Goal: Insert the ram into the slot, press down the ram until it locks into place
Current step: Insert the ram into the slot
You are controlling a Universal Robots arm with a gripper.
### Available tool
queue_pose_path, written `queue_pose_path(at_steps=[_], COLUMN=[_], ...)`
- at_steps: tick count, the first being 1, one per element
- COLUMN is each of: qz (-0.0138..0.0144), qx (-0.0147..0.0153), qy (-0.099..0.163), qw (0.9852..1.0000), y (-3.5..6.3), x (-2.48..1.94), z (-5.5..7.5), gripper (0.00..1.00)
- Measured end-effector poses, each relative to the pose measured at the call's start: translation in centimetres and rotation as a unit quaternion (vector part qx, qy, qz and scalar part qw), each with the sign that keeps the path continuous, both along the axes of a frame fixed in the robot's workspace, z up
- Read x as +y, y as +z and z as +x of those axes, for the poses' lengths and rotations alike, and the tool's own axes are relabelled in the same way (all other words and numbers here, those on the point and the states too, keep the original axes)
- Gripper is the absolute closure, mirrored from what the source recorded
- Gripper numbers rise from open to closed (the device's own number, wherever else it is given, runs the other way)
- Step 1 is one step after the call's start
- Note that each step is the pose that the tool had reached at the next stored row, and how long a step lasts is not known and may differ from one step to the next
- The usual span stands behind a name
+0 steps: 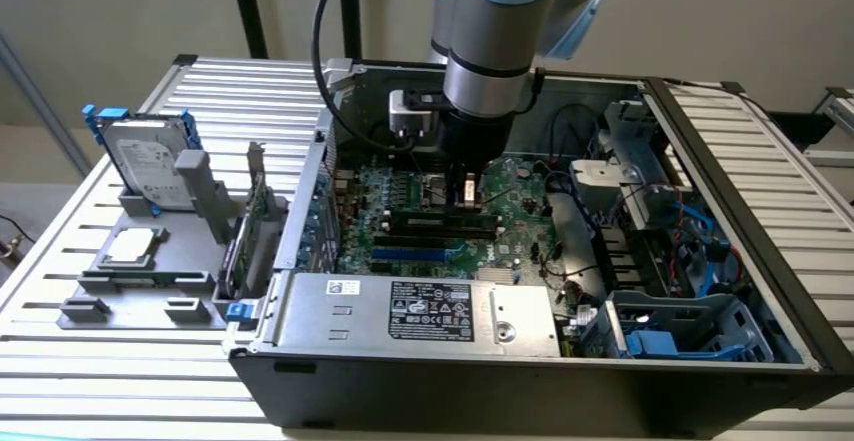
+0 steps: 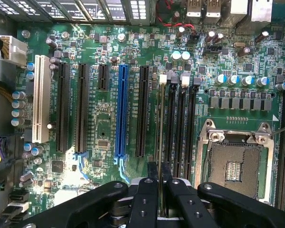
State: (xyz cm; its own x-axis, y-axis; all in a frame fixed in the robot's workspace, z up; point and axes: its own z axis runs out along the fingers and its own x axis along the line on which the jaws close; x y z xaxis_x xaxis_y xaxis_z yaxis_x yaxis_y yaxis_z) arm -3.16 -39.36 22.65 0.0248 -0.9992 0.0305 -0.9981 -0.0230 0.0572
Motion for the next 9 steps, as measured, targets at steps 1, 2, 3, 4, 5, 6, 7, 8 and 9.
queue_pose_path(at_steps=[1,2,3,4,5,6,7,8,9], qz=[0.0000,0.0000,0.0000,0.0000,0.0000,0.0000,0.0000,0.0000,0.0000], qx=[0.0000,0.0000,0.0000,0.0001,0.0002,0.0003,0.0004,0.0005,0.0007], qy=[0.000,0.000,0.000,0.000,0.000,0.000,0.000,0.000,0.000], qw=[1.0000,1.0000,1.0000,1.0000,1.0000,1.0000,1.0000,1.0000,1.0000], y=[-0.02,-0.03,-0.13,-0.19,-0.19,-0.19,-0.19,-0.19,-0.19], x=[0.01,0.01,0.01,0.01,0.01,0.01,0.01,0.01,0.01], z=[0.00,0.00,0.00,0.04,0.05,0.06,0.07,0.08,0.08], gripper=[0.87,0.87,0.87,0.87,0.87,0.87,0.87,0.87,0.87])
